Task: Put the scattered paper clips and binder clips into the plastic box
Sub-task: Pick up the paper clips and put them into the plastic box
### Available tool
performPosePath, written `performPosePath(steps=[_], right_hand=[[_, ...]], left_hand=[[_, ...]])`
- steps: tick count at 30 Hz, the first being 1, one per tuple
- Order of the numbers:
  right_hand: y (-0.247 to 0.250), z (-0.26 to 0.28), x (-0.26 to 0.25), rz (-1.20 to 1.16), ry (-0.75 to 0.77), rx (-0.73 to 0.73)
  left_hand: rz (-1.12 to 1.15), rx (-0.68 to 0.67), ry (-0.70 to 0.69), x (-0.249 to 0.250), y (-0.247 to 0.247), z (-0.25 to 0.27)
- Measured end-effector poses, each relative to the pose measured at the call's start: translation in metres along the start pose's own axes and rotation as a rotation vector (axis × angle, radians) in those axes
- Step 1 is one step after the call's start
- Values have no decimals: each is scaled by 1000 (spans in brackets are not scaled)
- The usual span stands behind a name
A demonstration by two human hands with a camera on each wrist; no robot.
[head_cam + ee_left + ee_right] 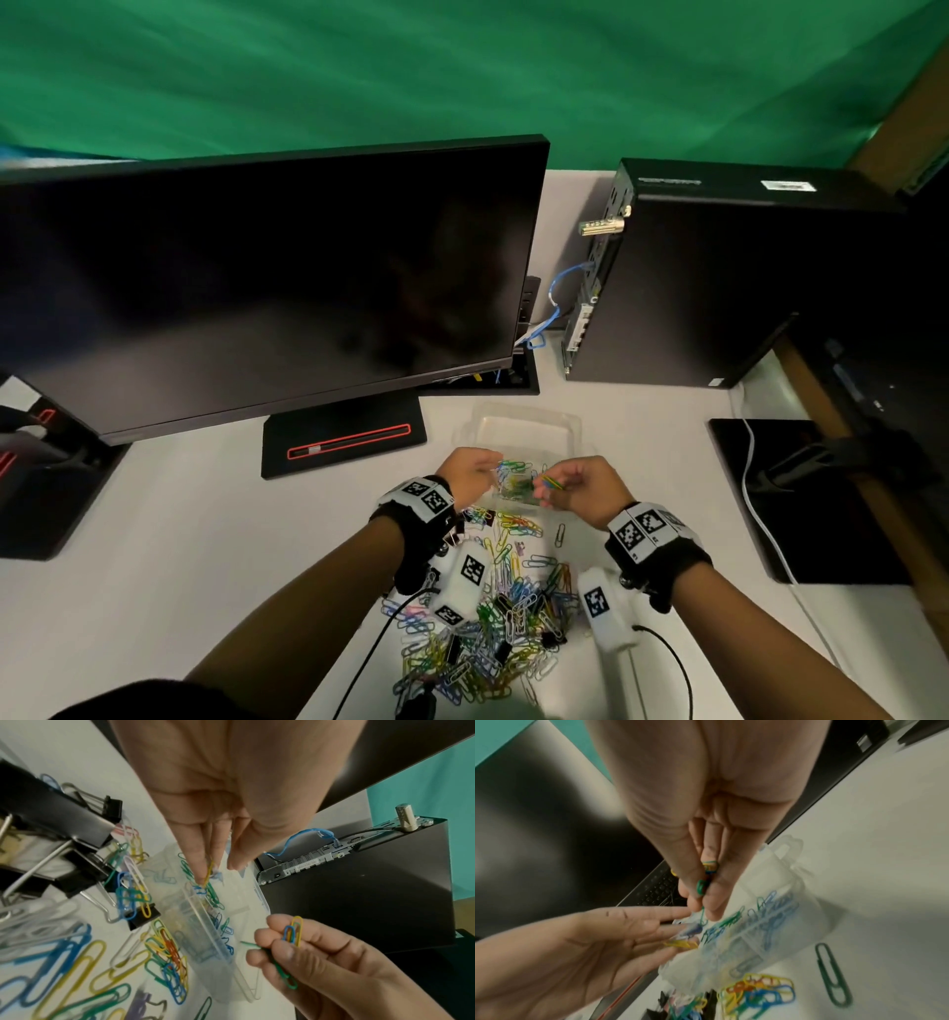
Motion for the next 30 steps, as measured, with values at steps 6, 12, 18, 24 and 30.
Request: performPosePath(steps=[6, 12, 18, 24, 30], right_hand=[[12, -14, -1, 95, 0, 99], [15, -19, 8, 271, -30, 135], [21, -6, 4, 217, 25, 143], [9, 16, 7, 245, 24, 37], [-15, 34, 18, 668, 31, -130]], left_hand=[[-143, 62, -156, 6, 4, 13], [-486, -68, -331, 17, -31, 39], [-957, -253, -431, 10, -69, 43], [-978, -224, -414, 1, -73, 34], [-843, -172, -381, -11, -60, 35]])
Point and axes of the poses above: each hand's wrist, its own z-axis away from the middle knuckle, its own y-axis out of the back of the hand, x = y × z, the point moved 8 cm from there along -z, towards the middle knuckle, and after that the axes turned 8 degrees about -z, right-handed, at the moved point
